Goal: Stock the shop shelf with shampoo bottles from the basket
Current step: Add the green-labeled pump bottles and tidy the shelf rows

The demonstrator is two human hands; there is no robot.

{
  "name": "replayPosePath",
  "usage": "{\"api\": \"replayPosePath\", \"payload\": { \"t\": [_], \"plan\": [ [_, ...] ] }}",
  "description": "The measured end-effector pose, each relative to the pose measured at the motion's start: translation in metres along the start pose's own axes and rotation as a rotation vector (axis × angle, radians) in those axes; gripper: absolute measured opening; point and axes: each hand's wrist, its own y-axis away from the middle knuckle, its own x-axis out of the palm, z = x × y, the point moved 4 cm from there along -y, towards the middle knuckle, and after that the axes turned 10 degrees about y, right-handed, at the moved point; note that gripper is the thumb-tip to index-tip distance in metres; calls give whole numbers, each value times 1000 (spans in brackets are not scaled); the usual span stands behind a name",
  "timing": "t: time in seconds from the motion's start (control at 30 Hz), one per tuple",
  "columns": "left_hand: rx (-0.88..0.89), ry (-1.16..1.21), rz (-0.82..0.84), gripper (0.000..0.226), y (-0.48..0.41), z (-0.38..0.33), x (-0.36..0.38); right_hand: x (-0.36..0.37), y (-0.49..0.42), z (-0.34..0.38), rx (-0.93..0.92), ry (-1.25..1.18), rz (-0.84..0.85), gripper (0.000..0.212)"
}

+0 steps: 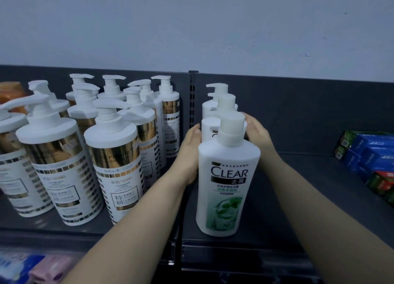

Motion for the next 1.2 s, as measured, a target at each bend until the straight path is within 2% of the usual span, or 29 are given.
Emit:
{"api": "replayPosePath", "payload": {
  "t": [0.07,0.17,0.3,0.43,0.5,0.57,0.63,0.73,0.83,0.97,1.07,1.13,1.2],
  "plan": [
    [81,-74,31,17,14,-6,-2,-4,16,6,-99,84,-12,27],
    [104,-47,81,17,46,-16,0,-2,38,9,-165,183,118,24],
    [101,-71,86,44,53,-15,-1,0,45,9,-157,239,167,36],
    [89,-64,79,43,61,-18,2,2,52,16,-131,222,179,43],
    [97,-29,-1,42,71,-20,-4,-4,59,20,-148,166,110,46],
    [153,-24,-118,44,91,-27,-16,-16,72,25,-199,127,-63,46],
    [234,-46,-154,39,119,-38,-21,-21,99,30,-273,103,-179,53],
    [229,-83,-16,40,148,-40,-12,-4,138,31,-344,145,-154,53],
    [181,-133,129,46,153,-31,0,15,154,17,-259,149,-37,55],
    [187,-165,113,44,151,-26,4,9,156,10,-218,201,-30,52],
    [173,-219,115,46,150,-28,8,6,160,13,-186,223,-36,58],
    [195,-252,129,48,158,-35,7,6,166,18,-195,250,-102,62],
    [360,-351,62,50,175,-53,-9,5,178,34,-295,371,-339,60]
  ]
}}
